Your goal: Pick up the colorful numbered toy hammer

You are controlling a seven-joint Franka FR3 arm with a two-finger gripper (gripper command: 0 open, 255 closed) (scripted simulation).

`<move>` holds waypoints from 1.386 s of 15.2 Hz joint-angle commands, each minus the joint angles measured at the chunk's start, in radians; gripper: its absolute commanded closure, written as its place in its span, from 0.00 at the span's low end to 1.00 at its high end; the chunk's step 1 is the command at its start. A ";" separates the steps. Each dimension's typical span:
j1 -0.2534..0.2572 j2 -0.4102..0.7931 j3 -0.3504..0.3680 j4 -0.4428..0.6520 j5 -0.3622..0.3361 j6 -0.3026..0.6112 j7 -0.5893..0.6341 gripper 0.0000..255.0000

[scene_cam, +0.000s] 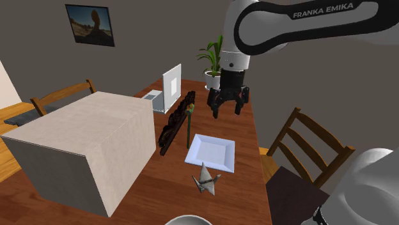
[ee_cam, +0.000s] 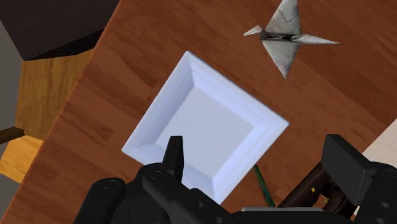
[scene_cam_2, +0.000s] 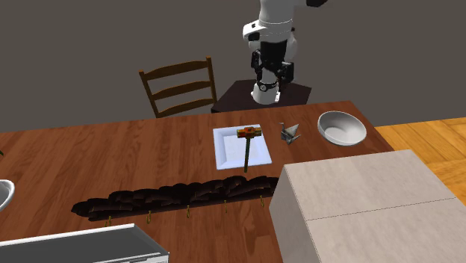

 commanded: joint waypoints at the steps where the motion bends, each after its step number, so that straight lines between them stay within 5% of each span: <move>1: -0.012 0.073 0.028 0.062 -0.015 0.020 0.080 0.00; 12: -0.015 0.526 0.101 0.490 -0.205 0.052 0.496 0.00; 21: -0.012 0.548 0.096 0.414 -0.215 0.149 0.507 0.00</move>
